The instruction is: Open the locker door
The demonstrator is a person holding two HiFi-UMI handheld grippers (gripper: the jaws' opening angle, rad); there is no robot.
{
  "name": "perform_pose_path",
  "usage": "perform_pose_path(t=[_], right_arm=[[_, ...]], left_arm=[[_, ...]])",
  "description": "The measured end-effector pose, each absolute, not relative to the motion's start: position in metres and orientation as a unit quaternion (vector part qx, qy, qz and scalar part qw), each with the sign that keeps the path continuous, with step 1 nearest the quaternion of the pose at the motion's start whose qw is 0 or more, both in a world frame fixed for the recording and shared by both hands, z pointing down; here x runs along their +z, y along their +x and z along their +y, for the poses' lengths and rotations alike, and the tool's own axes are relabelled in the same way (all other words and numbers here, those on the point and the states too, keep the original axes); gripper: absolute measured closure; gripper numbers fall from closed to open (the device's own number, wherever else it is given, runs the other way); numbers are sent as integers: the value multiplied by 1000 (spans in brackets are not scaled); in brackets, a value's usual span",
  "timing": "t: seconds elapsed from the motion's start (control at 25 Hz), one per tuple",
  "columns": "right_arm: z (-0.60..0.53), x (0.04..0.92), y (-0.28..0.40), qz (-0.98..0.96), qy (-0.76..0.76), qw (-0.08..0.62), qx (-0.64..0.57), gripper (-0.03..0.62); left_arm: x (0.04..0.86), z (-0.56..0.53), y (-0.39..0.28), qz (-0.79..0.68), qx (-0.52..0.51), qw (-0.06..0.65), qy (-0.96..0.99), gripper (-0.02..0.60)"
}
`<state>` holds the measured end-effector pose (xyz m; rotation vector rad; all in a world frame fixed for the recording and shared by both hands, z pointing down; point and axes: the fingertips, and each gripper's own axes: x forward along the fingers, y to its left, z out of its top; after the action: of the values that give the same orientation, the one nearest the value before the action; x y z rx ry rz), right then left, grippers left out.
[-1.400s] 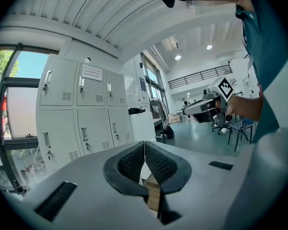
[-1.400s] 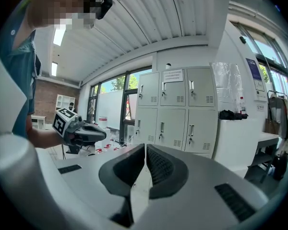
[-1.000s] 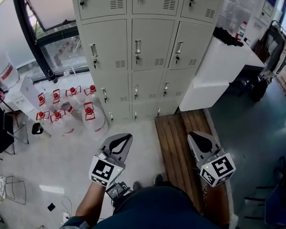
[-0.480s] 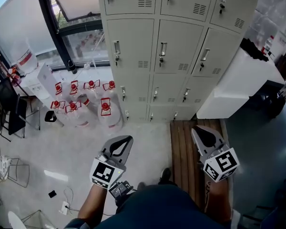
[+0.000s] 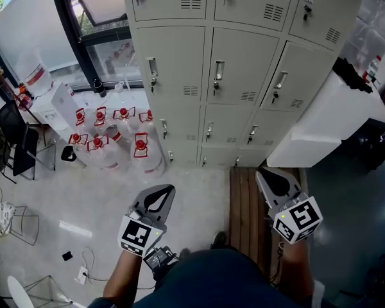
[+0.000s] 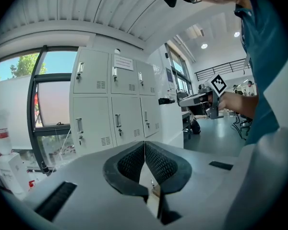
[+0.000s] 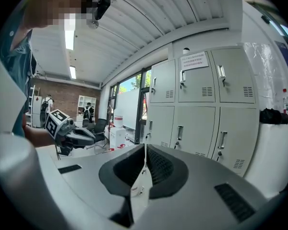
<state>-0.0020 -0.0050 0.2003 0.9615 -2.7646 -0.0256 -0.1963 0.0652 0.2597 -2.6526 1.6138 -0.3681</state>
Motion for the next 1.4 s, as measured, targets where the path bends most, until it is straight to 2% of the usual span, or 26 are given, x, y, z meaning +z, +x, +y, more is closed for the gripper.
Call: perform_pose_path(t=[0.8, 1.08, 1.4], right_arm=[[-133, 232, 74, -959, 271, 79, 18, 556], [-158, 255, 82, -956, 270, 110, 32, 556], [-183, 278, 82, -938, 318, 132, 51, 556]], left_arm=[[270, -49, -126, 576, -157, 5, -802, 564], [303, -101, -125, 559, -184, -2, -809, 563], [340, -170, -135, 535, -169, -17, -828, 563]])
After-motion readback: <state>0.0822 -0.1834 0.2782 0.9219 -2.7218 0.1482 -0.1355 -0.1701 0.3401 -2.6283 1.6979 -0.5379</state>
